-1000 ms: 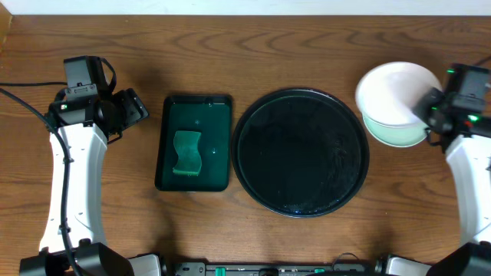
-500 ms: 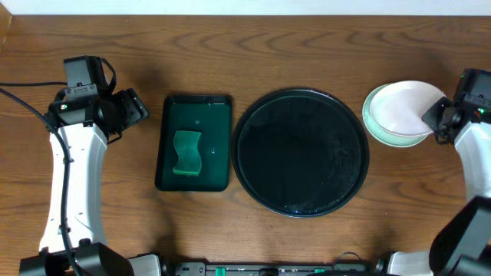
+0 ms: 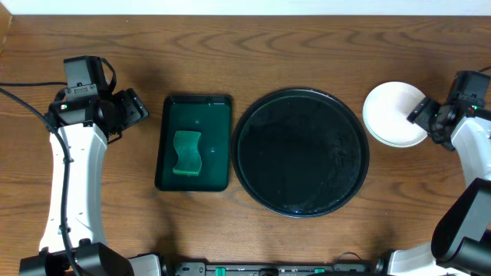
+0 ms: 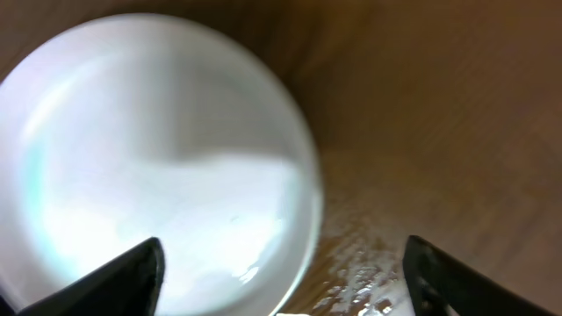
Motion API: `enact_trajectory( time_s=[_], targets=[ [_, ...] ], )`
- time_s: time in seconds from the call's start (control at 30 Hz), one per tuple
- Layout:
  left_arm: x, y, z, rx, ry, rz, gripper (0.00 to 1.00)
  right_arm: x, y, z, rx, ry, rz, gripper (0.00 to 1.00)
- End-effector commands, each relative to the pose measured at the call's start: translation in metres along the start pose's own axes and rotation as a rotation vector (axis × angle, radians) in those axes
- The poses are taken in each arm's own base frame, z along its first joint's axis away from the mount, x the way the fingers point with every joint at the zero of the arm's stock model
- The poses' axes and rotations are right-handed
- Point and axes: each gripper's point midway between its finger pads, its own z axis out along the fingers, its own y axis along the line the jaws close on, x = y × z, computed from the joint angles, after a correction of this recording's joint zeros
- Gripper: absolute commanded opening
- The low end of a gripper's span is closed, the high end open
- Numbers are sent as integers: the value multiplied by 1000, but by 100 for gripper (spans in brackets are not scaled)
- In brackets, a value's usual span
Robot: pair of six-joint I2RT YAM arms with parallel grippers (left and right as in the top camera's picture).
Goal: Clean dirty plates on tray and stack at the side
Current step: 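Lower the white plate onto the mint plate stack at right, then open the right gripper and lift it off the plate stack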
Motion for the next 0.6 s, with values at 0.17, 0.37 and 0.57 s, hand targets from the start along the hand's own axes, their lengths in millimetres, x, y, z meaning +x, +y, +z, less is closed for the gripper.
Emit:
enact_trajectory(
  time_s=[0.17, 0.37, 0.57],
  targets=[
    [-5, 1, -4, -8, -18, -1, 81, 19, 47, -19, -250, 60, -255, 76],
    [-5, 1, -4, -8, -18, -1, 82, 44, 92, -37, -352, 60, -517, 68],
    [-5, 1, -4, -8, -18, -1, 81, 75, 115, -42, -357, 105, -696, 67]
  ],
)
